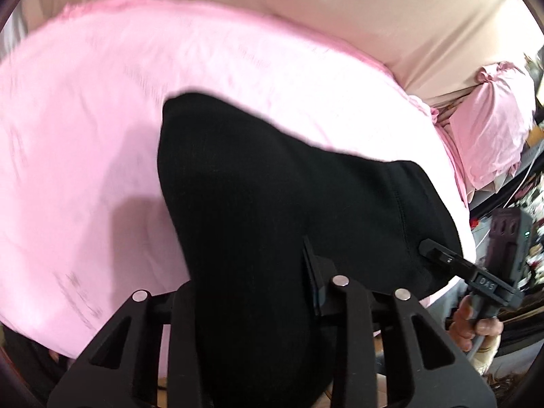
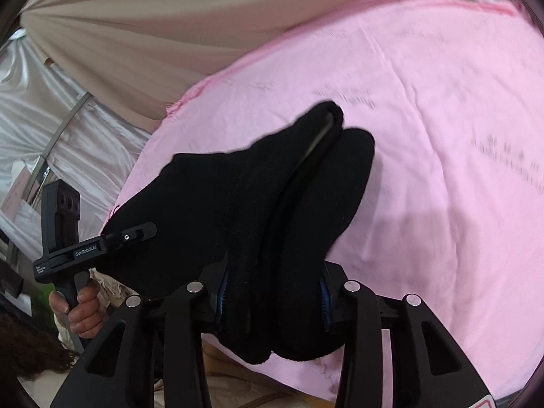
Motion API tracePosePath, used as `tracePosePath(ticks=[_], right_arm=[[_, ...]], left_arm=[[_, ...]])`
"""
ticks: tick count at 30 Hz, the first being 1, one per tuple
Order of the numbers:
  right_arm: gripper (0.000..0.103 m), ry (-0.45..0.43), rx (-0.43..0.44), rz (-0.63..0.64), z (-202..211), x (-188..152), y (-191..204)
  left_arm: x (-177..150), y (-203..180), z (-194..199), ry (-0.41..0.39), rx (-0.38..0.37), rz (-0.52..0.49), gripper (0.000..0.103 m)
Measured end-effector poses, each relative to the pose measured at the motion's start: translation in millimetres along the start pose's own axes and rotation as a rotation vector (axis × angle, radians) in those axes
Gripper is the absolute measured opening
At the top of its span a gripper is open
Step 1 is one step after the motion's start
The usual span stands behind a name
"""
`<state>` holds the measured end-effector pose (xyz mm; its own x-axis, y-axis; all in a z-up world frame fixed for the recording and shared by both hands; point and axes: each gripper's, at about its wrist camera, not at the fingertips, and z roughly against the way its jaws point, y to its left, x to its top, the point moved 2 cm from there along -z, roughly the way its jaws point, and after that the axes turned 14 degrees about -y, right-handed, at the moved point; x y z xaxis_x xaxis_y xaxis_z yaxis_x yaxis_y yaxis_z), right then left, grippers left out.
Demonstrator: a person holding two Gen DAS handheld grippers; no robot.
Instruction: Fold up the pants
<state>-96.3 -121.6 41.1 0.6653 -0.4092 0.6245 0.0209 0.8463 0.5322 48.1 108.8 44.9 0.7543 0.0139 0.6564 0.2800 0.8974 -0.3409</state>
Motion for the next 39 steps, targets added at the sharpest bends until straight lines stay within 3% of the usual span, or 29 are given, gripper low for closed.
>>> tracePosePath(ticks=[11, 18, 24, 31, 37, 39], right_arm=[[0.037, -0.177, 0.006, 0.188, 4.3, 74.3, 55.6], [0.037, -0.259, -0.002, 0.246, -27.6, 124.8, 73.8], [0.037, -0.294, 0.000, 0.230, -69.6, 165.9, 67.1], [0.037, -0.287, -0.011, 0.159, -129.8, 197.6, 24.0], [0.038, -0.192, -0.064, 0.099, -199.5, 196.5, -21.2], [0.044, -0.173, -0.099, 0.091, -217.4, 190.4, -37.1]], left_arm=[[77.2, -22.1, 29.3, -0.226, 0.085, -0.189, 0.029], [123.1, -3.9, 14.8, -0.293, 0.145, -0.232, 0.029], [164.5, 12.5, -24.0, -0.320, 0.181, -0.242, 0.029], [198.8, 35.5, -88.4, -0.302, 0.198, -0.240, 0.029], [197.3, 65.7, -167.1, -0.201, 0.229, -0.227, 0.030], [189.9, 74.2, -179.7, -0.217, 0.246, -0.248, 0.032]])
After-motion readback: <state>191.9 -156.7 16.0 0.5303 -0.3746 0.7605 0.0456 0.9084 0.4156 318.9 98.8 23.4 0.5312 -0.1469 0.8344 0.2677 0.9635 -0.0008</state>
